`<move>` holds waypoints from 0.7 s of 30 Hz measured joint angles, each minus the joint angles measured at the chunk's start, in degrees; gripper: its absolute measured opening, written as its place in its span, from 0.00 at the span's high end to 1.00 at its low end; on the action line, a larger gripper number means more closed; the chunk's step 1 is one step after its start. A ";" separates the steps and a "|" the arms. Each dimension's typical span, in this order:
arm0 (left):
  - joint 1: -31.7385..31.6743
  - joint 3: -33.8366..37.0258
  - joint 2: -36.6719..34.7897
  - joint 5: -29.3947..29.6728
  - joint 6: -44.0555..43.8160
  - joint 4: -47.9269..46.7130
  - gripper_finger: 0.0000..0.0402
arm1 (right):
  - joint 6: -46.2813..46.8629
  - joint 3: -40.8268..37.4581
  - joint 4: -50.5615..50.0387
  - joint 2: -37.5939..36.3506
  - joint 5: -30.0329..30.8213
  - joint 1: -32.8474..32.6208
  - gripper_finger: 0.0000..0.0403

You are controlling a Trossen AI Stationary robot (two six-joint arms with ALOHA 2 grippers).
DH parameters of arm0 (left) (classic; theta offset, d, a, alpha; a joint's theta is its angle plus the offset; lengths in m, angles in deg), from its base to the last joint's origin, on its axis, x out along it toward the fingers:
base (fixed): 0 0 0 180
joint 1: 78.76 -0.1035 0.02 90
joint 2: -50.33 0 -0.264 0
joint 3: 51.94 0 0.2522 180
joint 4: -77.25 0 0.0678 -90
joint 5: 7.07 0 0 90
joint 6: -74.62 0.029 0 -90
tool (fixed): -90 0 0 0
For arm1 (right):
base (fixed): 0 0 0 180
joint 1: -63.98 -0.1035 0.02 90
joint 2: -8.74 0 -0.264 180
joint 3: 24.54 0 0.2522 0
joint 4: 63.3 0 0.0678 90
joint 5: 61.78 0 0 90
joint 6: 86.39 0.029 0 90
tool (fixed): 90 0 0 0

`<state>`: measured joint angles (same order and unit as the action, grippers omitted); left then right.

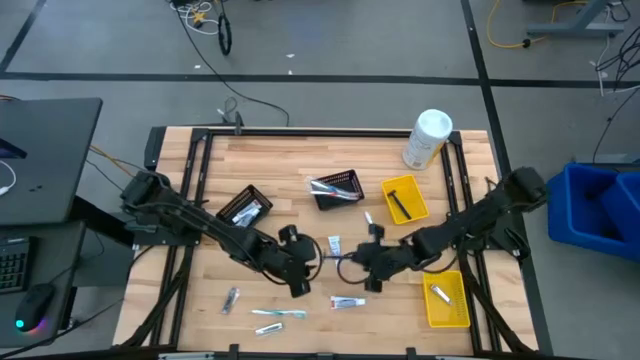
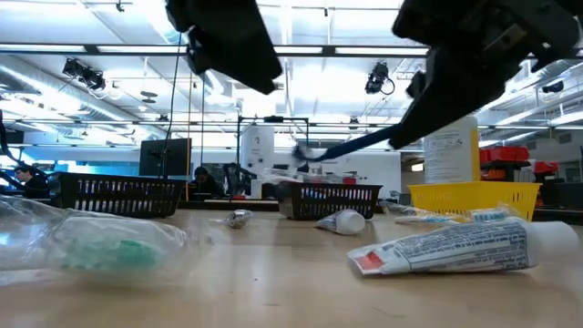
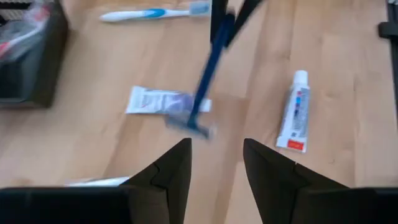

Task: Pick & Place Travel size toiletries
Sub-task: Put the blue razor into the top yellow basket

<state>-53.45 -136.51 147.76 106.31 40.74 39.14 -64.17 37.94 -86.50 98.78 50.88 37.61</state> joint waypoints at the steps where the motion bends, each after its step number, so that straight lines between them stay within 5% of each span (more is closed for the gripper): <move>1: -0.02 0.00 -0.69 0.25 -0.29 -1.23 0.61 | 1.31 0.10 -3.26 -1.60 1.34 -0.04 0.89; 8: -0.29 0.02 -1.62 2.75 -1.87 -2.88 0.61 | 14.50 0.10 -26.90 -12.77 12.59 0.15 0.89; 13: -0.27 0.04 -1.62 4.01 -7.74 -2.72 0.61 | 38.80 -0.04 -47.49 -17.53 19.10 1.09 0.89; 17: -0.27 0.08 -1.62 4.17 -7.84 -2.18 0.61 | 53.50 -2.42 -57.14 -18.15 18.74 2.65 0.89; 21: -0.27 0.09 -1.62 4.52 -7.83 -1.26 0.61 | 55.38 -7.42 -54.61 -18.13 14.70 4.76 0.89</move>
<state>-53.72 -136.42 146.14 110.83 32.91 37.88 -8.79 30.52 -141.10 80.66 65.58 42.37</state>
